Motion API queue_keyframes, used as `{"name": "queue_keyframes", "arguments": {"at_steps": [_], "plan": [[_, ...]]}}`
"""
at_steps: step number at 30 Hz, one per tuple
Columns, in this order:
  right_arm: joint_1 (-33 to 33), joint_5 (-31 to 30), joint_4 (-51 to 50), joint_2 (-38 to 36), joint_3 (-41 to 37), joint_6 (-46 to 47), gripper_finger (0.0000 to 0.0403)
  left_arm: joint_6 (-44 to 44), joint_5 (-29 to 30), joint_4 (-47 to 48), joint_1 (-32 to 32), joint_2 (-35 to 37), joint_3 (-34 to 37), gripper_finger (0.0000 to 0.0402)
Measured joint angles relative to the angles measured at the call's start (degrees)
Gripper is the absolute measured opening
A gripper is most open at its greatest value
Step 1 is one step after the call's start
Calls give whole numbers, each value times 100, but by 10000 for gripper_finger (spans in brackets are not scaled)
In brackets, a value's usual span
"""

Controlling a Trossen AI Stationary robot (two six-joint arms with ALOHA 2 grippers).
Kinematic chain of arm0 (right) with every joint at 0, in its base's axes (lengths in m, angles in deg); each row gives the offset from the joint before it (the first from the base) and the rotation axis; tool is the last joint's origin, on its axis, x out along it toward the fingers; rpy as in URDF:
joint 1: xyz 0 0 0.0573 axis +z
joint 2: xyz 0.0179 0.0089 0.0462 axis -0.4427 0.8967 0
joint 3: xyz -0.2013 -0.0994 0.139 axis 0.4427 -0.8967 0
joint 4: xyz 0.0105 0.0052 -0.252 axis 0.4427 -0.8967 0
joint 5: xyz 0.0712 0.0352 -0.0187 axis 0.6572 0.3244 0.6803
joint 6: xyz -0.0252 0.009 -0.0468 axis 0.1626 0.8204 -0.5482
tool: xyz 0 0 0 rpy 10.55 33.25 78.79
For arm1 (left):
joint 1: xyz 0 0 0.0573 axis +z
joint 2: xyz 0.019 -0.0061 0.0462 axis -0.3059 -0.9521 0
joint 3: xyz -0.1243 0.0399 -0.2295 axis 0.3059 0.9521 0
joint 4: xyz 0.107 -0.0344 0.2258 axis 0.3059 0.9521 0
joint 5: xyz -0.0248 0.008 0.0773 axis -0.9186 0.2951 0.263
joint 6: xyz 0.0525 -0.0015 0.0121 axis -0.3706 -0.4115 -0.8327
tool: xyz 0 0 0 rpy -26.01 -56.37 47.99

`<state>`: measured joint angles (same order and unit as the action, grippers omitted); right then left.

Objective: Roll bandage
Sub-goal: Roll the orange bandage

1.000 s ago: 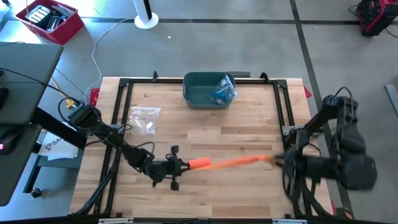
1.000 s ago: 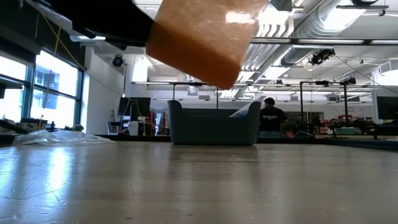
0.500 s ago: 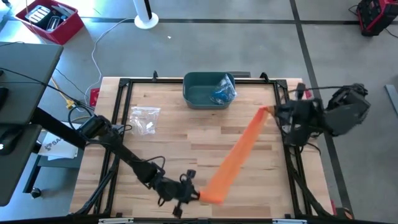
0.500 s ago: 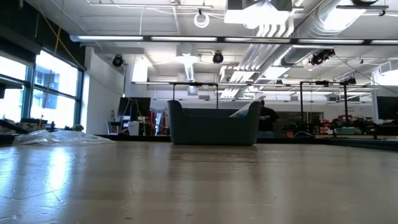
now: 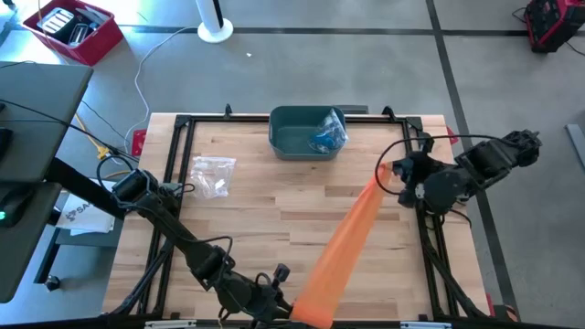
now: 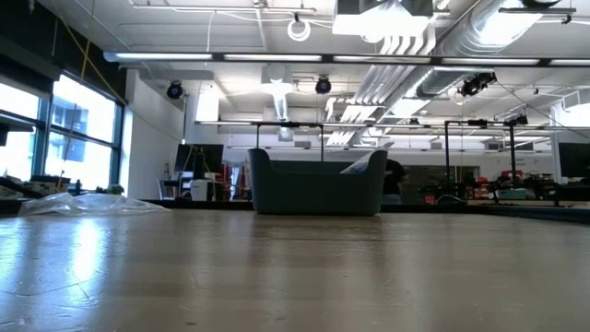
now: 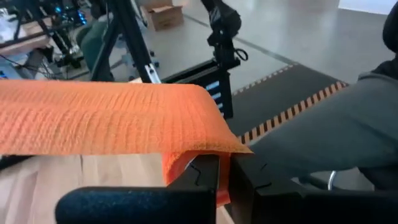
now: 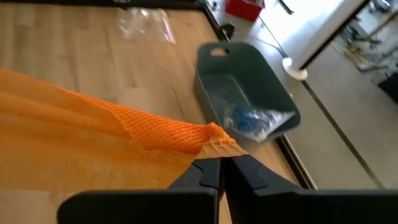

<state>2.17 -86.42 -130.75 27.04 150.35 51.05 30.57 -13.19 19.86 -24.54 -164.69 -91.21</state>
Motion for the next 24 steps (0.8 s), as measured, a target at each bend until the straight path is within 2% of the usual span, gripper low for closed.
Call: {"name": "queue_keyframes", "arguments": {"at_steps": [4, 11, 16, 21, 24], "plan": [[-362, 267, 517, -451, -801, -105, 0, -251, 17, -307, -81, 3, -8, 5], [-962, 1507, 2566, -1087, -2720, -467, 0, -1541, -173, -1826, -153, 13, -6, 5], [-1197, 2711, 4999, -1023, -4368, -709, 0, -2593, -351, -2783, -155, 28, -6, 5], [-1160, 3781, 7757, -639, -5972, -532, 0, -3205, -1, -2824, -175, 210, 0, 5], [-1009, 4088, 9374, -242, -6672, -217, 0, -3317, 25, -2819, -170, 347, -2, 5]]}}
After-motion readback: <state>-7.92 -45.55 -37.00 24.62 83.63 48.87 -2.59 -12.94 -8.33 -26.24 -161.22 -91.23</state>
